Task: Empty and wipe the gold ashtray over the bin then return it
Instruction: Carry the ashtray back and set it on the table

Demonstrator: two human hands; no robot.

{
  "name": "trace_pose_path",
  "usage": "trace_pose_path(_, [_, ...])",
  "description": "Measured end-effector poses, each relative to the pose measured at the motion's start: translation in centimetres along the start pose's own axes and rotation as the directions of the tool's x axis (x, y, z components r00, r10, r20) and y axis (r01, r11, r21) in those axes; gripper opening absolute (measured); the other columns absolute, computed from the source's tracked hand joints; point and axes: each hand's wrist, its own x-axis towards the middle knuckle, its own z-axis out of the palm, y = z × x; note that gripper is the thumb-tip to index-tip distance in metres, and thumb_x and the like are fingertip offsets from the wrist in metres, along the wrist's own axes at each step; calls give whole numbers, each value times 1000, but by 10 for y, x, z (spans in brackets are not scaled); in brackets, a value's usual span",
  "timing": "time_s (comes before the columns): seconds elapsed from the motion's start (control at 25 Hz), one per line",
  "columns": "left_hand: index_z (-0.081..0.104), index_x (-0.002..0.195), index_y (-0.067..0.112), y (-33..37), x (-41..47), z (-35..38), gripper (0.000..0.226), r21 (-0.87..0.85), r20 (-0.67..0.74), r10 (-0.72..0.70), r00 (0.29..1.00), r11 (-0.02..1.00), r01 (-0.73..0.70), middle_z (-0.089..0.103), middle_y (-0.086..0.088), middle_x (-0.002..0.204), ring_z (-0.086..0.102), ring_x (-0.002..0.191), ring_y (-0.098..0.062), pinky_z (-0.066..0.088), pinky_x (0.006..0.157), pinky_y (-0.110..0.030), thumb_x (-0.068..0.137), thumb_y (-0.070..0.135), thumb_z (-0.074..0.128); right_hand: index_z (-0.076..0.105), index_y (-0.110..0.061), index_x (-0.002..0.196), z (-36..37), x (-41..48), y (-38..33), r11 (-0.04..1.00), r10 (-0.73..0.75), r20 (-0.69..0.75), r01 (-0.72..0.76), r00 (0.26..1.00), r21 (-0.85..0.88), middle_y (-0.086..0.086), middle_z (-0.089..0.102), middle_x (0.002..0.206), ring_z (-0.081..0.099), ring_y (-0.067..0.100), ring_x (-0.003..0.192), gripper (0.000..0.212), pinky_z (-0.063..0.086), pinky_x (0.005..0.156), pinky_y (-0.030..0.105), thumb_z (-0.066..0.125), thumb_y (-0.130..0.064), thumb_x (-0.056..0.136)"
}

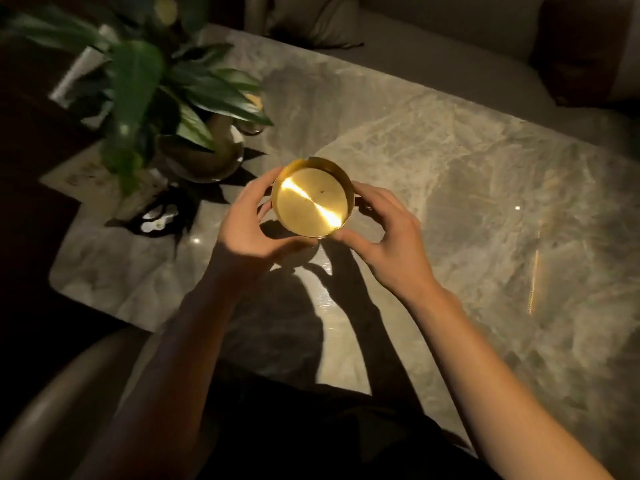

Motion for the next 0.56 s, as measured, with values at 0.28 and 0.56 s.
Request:
trace_pose_path(0.28, [44,142,18,-43,-46,-102,104,-166,-205,-181,962,975,149,54,1,140,52,128,-3,49,102,-21,50,25,91,53,-15,136,110,25,-51,994,-111,192,106,975,34,-2,58,129,56,8,116,67,48,101,27,80,-29,77])
trace_pose_path(0.56, [46,139,16,-99,-87,-150,102,14,-290,-174,941,982,186,47,-3,141,50,126,-3,53,95,-28,49,18,94,51,-16,137,184,17,-58,996,-92,332,86,939,32,-1,57,131,54,7,118,70,46,104,27,79,-32,75])
